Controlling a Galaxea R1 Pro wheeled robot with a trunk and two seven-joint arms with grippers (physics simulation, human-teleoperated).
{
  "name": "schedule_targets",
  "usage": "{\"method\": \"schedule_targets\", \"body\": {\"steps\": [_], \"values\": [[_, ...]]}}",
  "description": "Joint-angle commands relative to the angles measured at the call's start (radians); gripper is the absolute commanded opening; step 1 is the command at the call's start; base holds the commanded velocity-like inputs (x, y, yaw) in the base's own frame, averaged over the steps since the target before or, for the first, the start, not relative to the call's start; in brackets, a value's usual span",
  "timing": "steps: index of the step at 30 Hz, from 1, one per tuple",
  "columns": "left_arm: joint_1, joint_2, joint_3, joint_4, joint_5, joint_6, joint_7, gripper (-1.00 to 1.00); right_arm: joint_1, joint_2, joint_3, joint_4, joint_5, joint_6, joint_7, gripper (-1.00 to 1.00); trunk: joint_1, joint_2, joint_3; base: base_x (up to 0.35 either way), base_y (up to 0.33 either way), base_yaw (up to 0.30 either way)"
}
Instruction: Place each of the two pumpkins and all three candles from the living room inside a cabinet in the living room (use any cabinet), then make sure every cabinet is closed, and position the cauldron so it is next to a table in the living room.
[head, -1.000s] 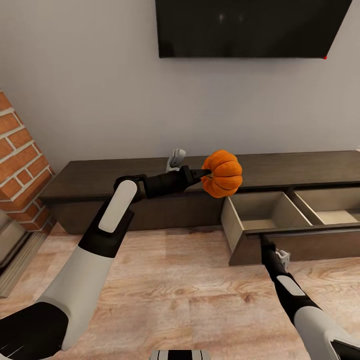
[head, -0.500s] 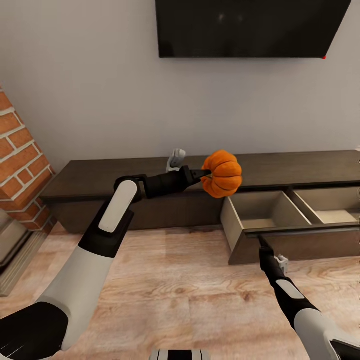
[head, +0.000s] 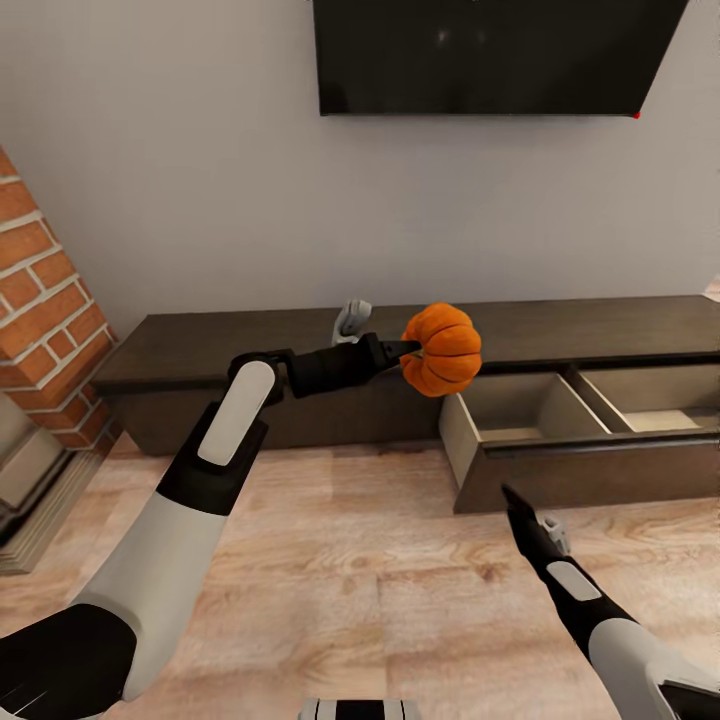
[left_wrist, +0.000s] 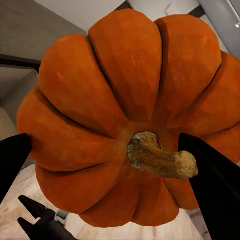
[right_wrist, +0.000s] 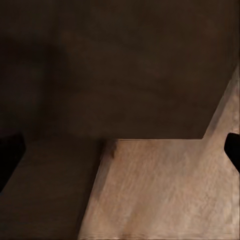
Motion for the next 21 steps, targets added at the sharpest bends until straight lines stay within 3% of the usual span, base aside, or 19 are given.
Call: {"method": "schedule_targets", "body": {"steps": [1,10,13,18,21], "values": [[-0.001,0.0,0.001,0.0,0.003,0.003,0.0,-1.0,-0.001,0.0,0.001,0.001,-0.008,0.003,-0.004,1.0,-0.001,0.0,-0.001,-0.2,0.0,0.0],[-0.001,0.023,0.001,0.0,-0.003,0.003,-0.001,-1.0,-0.001,0.003,0.007,-0.01,0.014,-0.006,-0.052,1.0,-0.001,0.0,-0.001,-0.277,0.0,0.0],[-0.001,0.028,0.001,0.0,-0.003,0.003,-0.002,-1.0,-0.001,0.02,0.011,-0.01,0.055,-0.02,-0.051,1.0,-0.001,0.0,-0.001,-0.097,0.0,0.0],[-0.001,0.052,0.001,-0.001,-0.003,0.004,-0.003,-1.0,-0.001,0.062,0.013,-0.01,0.157,-0.084,-0.053,1.0,-0.001,0.0,-0.001,-0.026,0.0,0.0],[-0.001,0.061,0.001,-0.001,-0.003,0.004,-0.003,-1.0,-0.001,0.079,0.013,-0.01,0.185,-0.106,-0.047,1.0,-0.001,0.0,-0.001,-0.005,0.0,0.0]]}}
